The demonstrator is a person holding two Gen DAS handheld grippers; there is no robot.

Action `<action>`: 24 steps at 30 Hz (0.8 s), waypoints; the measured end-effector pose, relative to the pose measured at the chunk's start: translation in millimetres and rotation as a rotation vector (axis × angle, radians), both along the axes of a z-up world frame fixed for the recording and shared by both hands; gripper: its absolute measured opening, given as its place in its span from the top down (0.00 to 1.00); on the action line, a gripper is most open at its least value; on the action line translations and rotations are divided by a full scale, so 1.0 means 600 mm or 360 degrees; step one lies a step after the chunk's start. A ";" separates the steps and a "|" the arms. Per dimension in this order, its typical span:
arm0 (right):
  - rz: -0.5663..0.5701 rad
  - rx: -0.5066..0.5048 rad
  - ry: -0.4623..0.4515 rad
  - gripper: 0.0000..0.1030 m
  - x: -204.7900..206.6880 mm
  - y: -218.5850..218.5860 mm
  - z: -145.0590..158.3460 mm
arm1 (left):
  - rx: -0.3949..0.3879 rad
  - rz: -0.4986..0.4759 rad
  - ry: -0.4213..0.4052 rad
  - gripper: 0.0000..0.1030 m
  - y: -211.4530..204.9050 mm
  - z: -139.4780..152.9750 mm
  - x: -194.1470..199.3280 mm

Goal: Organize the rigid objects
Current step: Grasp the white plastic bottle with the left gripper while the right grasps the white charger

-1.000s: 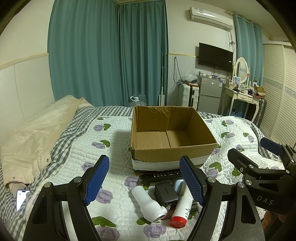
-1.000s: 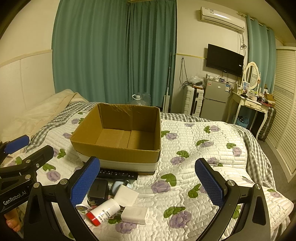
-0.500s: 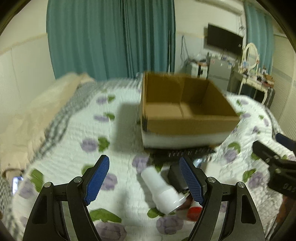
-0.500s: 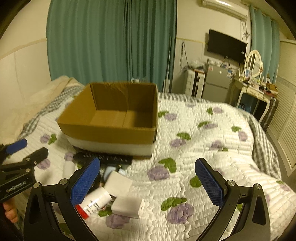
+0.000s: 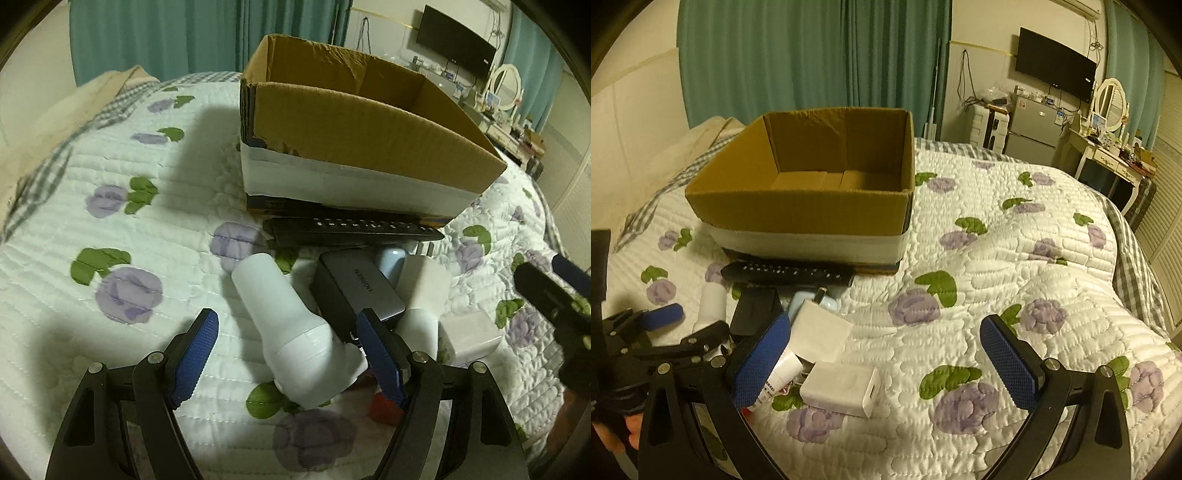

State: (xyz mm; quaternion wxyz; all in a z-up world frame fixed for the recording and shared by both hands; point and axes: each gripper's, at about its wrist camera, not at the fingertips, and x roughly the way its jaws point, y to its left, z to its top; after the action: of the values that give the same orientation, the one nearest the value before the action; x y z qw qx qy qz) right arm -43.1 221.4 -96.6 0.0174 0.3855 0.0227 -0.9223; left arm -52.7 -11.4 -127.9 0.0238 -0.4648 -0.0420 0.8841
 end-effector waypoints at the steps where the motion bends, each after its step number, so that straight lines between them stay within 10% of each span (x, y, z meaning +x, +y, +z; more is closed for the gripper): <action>1: 0.0003 0.0005 -0.0007 0.00 0.001 -0.001 -0.001 | 0.0012 -0.0008 -0.0006 0.24 -0.001 -0.001 -0.002; 5: 0.0006 0.0024 -0.0016 0.00 0.006 -0.003 0.000 | 0.0160 -0.0111 -0.0114 0.44 -0.004 -0.007 -0.003; 11: 0.0010 0.0042 -0.0059 0.00 0.021 -0.009 -0.011 | 0.0050 -0.0119 -0.0045 0.59 -0.005 0.014 0.008; 24: 0.0082 0.0065 -0.0298 0.20 -0.001 -0.040 -0.106 | 0.0001 -0.0133 0.0081 0.60 -0.012 0.057 0.017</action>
State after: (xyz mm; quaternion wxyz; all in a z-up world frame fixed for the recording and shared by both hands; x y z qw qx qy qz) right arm -44.0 197.3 -160.2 0.0352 0.4696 0.0498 -0.8807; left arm -42.3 -18.5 -93.8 0.0620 -0.4434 -0.0221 0.8939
